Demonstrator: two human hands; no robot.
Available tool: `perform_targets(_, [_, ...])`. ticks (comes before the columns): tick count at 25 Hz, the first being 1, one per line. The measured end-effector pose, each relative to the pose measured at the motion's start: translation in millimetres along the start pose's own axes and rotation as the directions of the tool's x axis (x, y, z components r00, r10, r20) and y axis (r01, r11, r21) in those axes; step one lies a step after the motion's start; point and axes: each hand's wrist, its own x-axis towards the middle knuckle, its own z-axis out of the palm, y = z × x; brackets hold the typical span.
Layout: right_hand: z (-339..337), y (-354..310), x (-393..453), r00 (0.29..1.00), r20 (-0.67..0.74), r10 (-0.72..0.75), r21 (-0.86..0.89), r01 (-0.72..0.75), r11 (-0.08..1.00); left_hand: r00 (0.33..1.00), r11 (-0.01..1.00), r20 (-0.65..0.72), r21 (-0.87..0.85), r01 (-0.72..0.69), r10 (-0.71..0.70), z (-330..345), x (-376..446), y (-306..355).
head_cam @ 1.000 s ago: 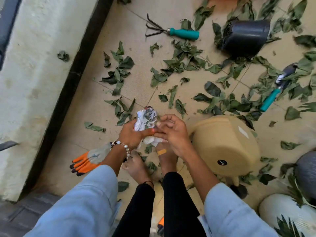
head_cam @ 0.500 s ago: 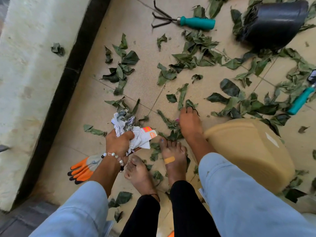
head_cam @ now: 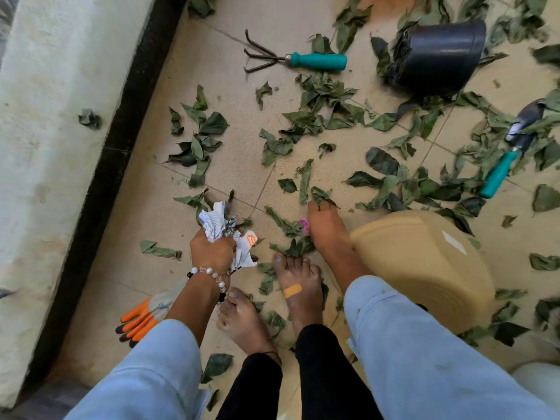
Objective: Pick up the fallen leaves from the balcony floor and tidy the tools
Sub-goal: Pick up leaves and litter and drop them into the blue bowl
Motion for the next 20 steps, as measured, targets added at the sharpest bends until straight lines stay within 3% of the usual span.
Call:
perform_targets(5, [8.0, -10.5, 3.2, 1.000, 0.015, 0.007, -0.062, -0.006, 0.998, 0.996, 0.998, 0.081, -0.063, -0.020, 0.025, 13.7, 5.5, -14.4])
perform_targets(7, [0.6, -9.3, 0.3, 1.000, 0.022, -0.001, 0.051, 0.000, 0.999, 0.995, 0.998, 0.102, -0.061, 0.002, 0.005, 14.9, -0.1, -11.3])
perform_targets(9, [-16.4, -10.1, -12.6, 0.994, -0.044, 0.095, 0.288, -0.079, 0.954, 0.995, 0.999, 0.102, -0.048, 0.019, -0.014, 14.0, -14.1, 0.8])
perform_targets(10, [-25.8, -12.3, -22.3, 0.983, -0.076, 0.164, 0.458, -0.112, 0.882, 0.995, 0.999, 0.096, -0.039, 0.027, -0.023, 13.0, -21.6, 7.9])
perform_targets(13, [-65.6, -27.8, -65.6, 0.962, -0.063, 0.267, 0.882, -0.072, 0.466, 0.996, 0.997, 0.041, 0.010, 0.077, -0.077, 7.9, -56.9, 35.1])
perform_targets(15, [-99.6, -40.2, -101.2, 0.952, -0.017, 0.305, 0.949, -0.081, 0.306, 0.994, 0.994, 0.027, 0.053, 0.100, -0.101, 1.0, -90.9, 59.7])
perform_targets(18, [-155.1, -61.4, -158.9, 0.933, 0.046, 0.358, 0.974, -0.122, 0.192, 0.993, 0.993, 0.056, 0.056, 0.105, -0.108, -14.2, -151.7, 103.8])
perform_targets(20, [-195.7, -75.0, -201.4, 0.914, 0.061, 0.402, 0.988, -0.114, 0.108, 0.982, 0.988, 0.118, -0.028, 0.149, -0.145, -26.8, -200.1, 140.0])
